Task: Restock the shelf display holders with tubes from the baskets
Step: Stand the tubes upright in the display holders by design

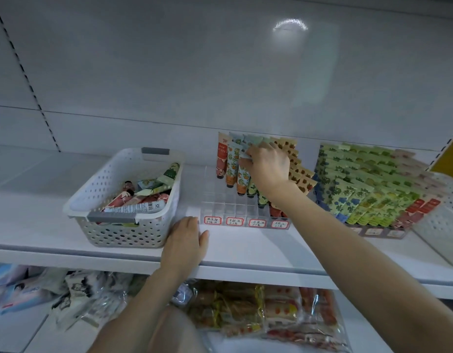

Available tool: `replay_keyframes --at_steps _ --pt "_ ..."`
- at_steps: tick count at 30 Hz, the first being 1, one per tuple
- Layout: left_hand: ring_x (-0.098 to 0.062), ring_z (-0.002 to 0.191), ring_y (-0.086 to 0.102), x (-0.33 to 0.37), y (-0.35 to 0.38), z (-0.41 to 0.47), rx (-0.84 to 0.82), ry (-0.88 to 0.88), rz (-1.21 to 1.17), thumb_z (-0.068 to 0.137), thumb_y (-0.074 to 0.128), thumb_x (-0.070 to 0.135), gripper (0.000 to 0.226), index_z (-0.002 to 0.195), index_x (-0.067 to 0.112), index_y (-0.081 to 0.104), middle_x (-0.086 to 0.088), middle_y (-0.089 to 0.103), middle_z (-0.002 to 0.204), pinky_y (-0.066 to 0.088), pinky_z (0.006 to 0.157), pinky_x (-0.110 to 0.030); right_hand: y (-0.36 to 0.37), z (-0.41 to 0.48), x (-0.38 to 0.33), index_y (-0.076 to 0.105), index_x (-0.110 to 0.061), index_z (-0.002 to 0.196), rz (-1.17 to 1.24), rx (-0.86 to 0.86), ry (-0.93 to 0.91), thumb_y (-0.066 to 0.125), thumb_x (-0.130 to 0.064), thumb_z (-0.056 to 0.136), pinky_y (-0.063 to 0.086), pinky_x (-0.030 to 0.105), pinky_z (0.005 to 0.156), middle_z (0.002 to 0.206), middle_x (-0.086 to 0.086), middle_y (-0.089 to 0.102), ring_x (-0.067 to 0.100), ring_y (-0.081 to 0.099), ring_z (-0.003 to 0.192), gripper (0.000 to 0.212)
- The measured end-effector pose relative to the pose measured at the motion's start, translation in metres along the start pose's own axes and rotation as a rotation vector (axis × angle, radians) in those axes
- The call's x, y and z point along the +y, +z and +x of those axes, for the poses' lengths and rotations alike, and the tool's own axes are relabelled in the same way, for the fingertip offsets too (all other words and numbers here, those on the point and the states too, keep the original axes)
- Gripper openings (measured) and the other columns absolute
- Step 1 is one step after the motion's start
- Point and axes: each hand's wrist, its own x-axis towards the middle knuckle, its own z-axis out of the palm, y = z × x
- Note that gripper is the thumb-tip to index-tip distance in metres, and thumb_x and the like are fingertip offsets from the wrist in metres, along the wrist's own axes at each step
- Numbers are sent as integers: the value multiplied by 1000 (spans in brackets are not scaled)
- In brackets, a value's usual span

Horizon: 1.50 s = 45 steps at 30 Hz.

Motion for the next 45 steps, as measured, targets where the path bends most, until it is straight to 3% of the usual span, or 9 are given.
replay_keyframes --at_steps 5,12,20,23,25,28,35,41,45 --pt "-16 99 56 -2 2 0 22 22 4 96 43 34 33 116 9 51 -3 59 108 45 82 -24 6 0 -7 61 -4 45 -12 140 -9 88 -5 50 35 25 50 47 11 54 28 54 47 28" --pt "-14 92 56 -3 5 0 40 37 -6 95 44 33 29 110 11 53 -1 59 100 47 79 -23 2 0 -6 60 -2 45 90 57 -36 88 0 43 46 28 49 42 11 53 28 55 45 29" --pt "-16 81 55 -6 8 0 41 36 -13 94 45 33 23 99 13 55 -1 58 89 48 71 -25 10 5 -5 57 -13 39 -16 52 -82 94 -12 19 36 15 42 39 -1 50 18 51 40 42" --pt "-17 81 54 -6 7 1 32 37 -16 94 45 32 21 96 13 53 -2 56 89 43 69 -24 -1 6 -6 67 -6 60 -53 32 -64 88 -14 54 41 23 55 60 7 63 24 61 63 23" --pt "-18 81 54 -5 7 1 35 38 -29 94 46 31 20 94 13 53 -2 55 88 42 68 -24 0 8 -1 68 -1 82 -4 34 -44 63 -13 86 35 30 67 83 14 65 30 59 87 14" --pt "-14 81 53 -5 7 1 45 31 -40 95 44 30 19 96 14 54 -1 56 89 43 71 -23 2 1 1 65 3 62 97 109 -33 70 -6 75 30 29 58 60 18 60 34 58 64 16" --pt "-16 90 55 -3 6 1 84 77 -69 98 38 24 30 110 7 60 -7 63 102 41 78 -23 2 4 9 61 -2 54 55 269 -83 75 -13 69 29 22 49 50 12 55 27 54 49 23" --pt "-24 96 59 13 -13 -9 128 99 -77 97 44 16 26 111 2 61 -12 64 105 45 85 -30 -2 10 2 61 0 56 147 292 -119 60 -13 78 29 22 48 50 12 53 28 53 50 25" --pt "-26 76 65 23 -41 -4 292 259 -93 91 40 19 34 94 -1 67 -13 68 85 54 66 -32 -7 16 -23 65 3 79 298 146 -146 50 -16 92 41 32 52 73 18 62 32 57 70 27"
